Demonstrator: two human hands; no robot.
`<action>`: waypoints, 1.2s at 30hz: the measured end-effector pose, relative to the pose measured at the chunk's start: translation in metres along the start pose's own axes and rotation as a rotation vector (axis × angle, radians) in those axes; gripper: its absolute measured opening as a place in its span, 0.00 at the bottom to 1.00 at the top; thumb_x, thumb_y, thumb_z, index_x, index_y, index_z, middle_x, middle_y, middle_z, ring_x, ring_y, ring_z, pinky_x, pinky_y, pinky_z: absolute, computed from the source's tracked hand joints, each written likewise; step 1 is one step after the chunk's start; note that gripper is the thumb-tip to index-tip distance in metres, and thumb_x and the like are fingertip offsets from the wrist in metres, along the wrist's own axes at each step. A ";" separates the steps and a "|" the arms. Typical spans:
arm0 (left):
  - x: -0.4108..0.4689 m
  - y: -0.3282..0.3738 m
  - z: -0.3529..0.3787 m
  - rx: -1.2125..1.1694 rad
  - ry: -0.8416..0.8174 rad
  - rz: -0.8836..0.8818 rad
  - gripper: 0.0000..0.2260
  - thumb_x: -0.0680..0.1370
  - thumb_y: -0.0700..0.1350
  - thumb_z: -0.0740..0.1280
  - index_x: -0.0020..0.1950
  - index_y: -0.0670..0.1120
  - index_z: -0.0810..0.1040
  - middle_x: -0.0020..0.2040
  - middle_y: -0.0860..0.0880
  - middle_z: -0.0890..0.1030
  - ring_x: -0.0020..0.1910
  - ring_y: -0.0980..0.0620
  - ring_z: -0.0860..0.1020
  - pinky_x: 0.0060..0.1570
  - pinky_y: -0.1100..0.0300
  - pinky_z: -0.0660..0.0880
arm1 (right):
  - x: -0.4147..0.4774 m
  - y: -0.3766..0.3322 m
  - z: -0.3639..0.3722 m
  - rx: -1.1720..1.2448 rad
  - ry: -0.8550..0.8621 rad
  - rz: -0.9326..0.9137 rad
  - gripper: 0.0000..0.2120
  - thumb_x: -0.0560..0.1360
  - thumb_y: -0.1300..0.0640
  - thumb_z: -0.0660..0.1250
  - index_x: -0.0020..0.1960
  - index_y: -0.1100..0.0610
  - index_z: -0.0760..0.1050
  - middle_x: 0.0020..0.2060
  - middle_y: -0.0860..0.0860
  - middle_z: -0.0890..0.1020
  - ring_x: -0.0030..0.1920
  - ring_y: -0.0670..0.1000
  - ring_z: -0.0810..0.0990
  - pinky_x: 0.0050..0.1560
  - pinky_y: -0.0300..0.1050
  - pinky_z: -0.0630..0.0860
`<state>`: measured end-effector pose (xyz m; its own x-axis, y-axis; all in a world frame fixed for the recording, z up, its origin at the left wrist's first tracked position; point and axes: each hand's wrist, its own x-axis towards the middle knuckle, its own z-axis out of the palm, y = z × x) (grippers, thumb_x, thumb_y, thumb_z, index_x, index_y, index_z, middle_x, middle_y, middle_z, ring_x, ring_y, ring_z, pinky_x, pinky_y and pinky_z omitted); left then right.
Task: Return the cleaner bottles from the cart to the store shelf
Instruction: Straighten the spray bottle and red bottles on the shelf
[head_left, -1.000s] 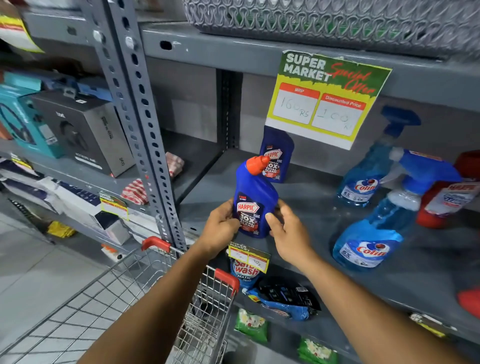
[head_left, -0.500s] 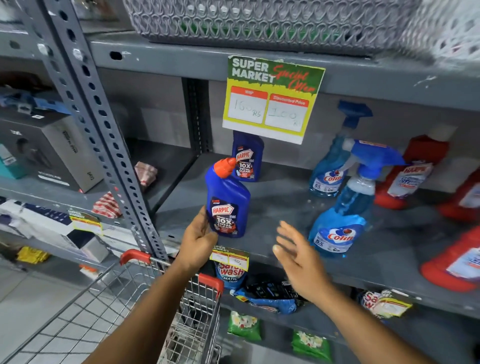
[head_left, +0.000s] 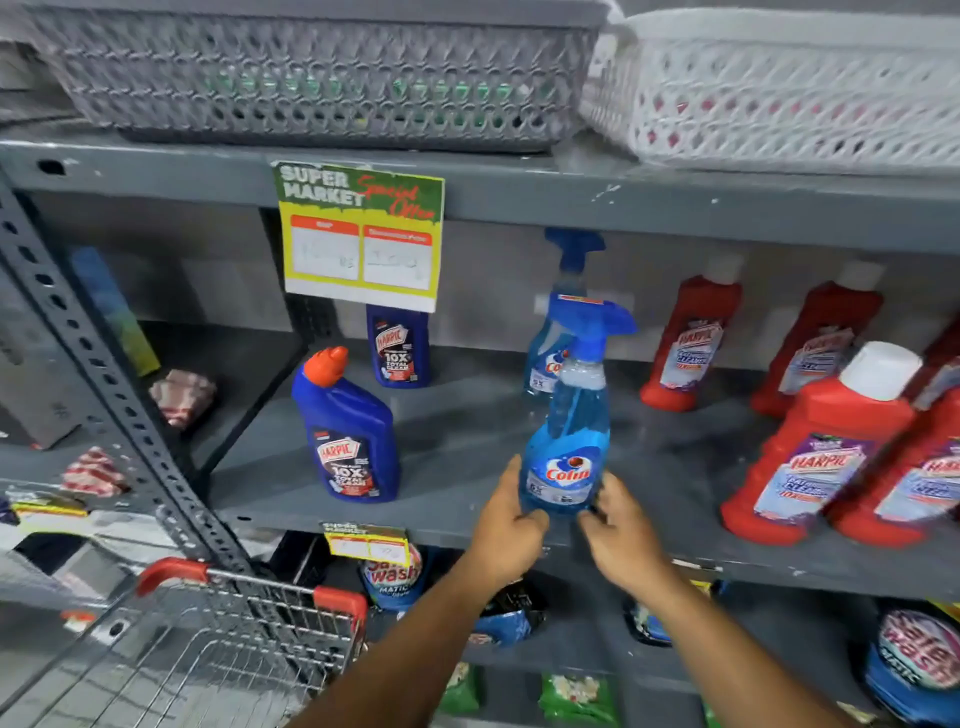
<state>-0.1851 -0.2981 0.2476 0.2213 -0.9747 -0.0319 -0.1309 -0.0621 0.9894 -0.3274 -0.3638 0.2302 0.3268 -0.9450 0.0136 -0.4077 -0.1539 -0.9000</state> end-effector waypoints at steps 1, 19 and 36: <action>0.006 -0.003 0.002 -0.009 0.005 0.024 0.34 0.66 0.33 0.58 0.69 0.57 0.67 0.64 0.51 0.79 0.62 0.54 0.77 0.65 0.48 0.73 | 0.000 0.000 0.000 -0.007 -0.003 0.007 0.25 0.69 0.67 0.60 0.54 0.38 0.71 0.55 0.42 0.81 0.56 0.42 0.80 0.58 0.43 0.75; -0.047 0.006 0.049 0.272 0.234 0.330 0.26 0.68 0.38 0.61 0.63 0.58 0.67 0.62 0.61 0.70 0.54 0.57 0.74 0.53 0.64 0.72 | -0.059 0.038 -0.085 0.056 0.685 -0.059 0.26 0.69 0.71 0.66 0.65 0.56 0.69 0.59 0.60 0.74 0.58 0.46 0.76 0.58 0.25 0.65; 0.033 0.023 0.186 -0.055 -0.073 0.095 0.36 0.62 0.31 0.58 0.67 0.57 0.71 0.61 0.55 0.81 0.63 0.53 0.78 0.66 0.44 0.72 | -0.029 0.051 -0.155 -0.059 0.143 0.024 0.35 0.68 0.67 0.61 0.73 0.51 0.59 0.66 0.51 0.76 0.64 0.53 0.76 0.61 0.46 0.72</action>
<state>-0.3608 -0.3722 0.2427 0.1390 -0.9888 0.0540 -0.0944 0.0410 0.9947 -0.4900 -0.3890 0.2511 0.1934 -0.9794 0.0585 -0.4647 -0.1439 -0.8737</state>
